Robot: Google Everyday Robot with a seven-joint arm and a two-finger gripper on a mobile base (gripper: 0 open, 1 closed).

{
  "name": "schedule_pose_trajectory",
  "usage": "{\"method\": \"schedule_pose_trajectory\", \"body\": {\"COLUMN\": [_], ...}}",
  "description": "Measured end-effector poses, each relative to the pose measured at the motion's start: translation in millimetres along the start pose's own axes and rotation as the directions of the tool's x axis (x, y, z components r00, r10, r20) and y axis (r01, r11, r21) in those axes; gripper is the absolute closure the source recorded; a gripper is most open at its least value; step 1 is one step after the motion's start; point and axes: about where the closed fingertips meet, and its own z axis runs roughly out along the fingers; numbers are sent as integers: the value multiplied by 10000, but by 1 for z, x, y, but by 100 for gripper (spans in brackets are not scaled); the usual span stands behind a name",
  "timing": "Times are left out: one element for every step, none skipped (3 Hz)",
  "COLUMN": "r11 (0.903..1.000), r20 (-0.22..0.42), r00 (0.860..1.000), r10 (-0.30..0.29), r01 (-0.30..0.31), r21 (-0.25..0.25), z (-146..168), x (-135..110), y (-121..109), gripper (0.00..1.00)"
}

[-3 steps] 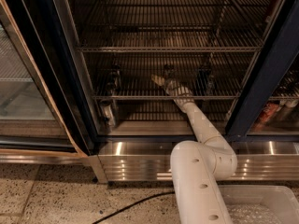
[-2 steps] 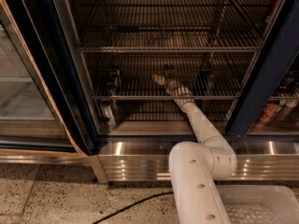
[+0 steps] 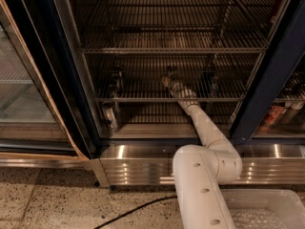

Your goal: Pick 7up can from bottom shelf of fridge

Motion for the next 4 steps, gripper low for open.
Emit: {"method": "schedule_pose_trajectory", "body": {"r11": [10000,10000,10000,10000], "r20": [0,0,-1,-5], "r00": [10000,10000,10000,10000], "r10": [0,0,0,4], "r01": [0,0,0,-4], "r21": [0,-1,-1,-4], "z": [0,0,0,0], "x": [0,0,0,0], "y": [0,0,0,0], "gripper": [65,88,100,100]}}
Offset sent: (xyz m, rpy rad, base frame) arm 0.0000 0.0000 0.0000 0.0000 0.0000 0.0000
